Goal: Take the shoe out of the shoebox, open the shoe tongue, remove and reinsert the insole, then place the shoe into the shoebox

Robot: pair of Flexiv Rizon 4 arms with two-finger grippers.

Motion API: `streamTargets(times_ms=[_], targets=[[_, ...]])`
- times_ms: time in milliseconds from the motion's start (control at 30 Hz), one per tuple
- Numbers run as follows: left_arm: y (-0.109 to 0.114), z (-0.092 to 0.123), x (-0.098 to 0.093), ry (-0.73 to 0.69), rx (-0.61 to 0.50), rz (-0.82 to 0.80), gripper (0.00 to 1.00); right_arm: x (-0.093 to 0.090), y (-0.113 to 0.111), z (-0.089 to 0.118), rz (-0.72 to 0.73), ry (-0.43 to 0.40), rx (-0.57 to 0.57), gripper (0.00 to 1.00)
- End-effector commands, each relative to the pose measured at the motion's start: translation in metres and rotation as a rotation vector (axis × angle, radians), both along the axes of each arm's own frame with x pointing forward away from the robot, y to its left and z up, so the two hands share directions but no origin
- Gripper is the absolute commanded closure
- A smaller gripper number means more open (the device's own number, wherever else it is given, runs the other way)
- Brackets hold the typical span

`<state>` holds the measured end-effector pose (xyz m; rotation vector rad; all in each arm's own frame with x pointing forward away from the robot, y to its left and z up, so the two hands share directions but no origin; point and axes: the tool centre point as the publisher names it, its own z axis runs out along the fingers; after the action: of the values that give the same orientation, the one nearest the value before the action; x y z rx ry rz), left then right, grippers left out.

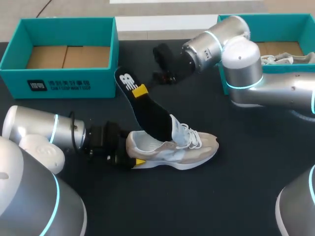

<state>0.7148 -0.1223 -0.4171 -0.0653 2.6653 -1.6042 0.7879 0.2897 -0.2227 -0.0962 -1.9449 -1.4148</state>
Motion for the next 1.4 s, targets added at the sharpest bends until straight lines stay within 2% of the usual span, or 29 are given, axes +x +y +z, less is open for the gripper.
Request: streamTargets(times_ms=[33,167,200,233,267,300,733,800,900,1000,1067,1233,1400], targets=[[0.000,-0.001,-0.001,0.000,0.003,0.000,1.00,-0.012,-0.008,0.023,-0.188,-0.104,-0.065,1.00],[0.000,-0.001,-0.001,0.000,0.003,0.000,1.00,-0.007,-0.003,0.040,-0.266,-0.136,0.016,1.00],[0.000,-0.001,-0.001,0.000,0.003,0.000,1.00,-0.004,-0.001,0.045,-0.238,-0.162,0.023,1.00],[0.000,-0.001,-0.001,0.000,0.003,0.000,1.00,-0.002,0.001,0.049,-0.273,-0.149,0.044,1.00],[0.000,-0.001,-0.001,0.000,0.003,0.000,1.00,-0.002,-0.001,0.053,-0.327,-0.155,0.019,1.00],[0.000,-0.001,-0.001,0.000,0.003,0.000,1.00,0.000,-0.001,0.058,-0.323,-0.212,0.040,1.00],[0.000,-0.001,-0.001,0.000,0.003,0.000,1.00,0.000,-0.001,0.058,-0.323,-0.212,0.040,1.00],[0.000,-0.001,-0.001,0.000,0.003,0.000,1.00,-0.003,0.002,0.060,-0.331,-0.229,0.087,1.00],[0.000,-0.001,-0.001,0.000,0.003,0.000,1.00,0.005,0.008,0.075,-0.280,-0.217,0.136,1.00],[0.000,-0.001,-0.001,0.000,0.003,0.000,1.00,0.009,0.013,0.087,-0.242,-0.148,0.148,1.00],[0.000,-0.001,-0.001,0.000,0.003,0.000,1.00,0.009,0.015,0.097,-0.251,-0.162,0.151,1.00],[0.000,-0.001,-0.001,0.000,0.003,0.000,1.00,0.002,0.014,0.121,-0.311,-0.136,0.175,1.00],[0.000,-0.001,-0.001,0.000,0.003,0.000,1.00,-0.002,0.008,0.156,-0.350,-0.173,0.184,1.00]])
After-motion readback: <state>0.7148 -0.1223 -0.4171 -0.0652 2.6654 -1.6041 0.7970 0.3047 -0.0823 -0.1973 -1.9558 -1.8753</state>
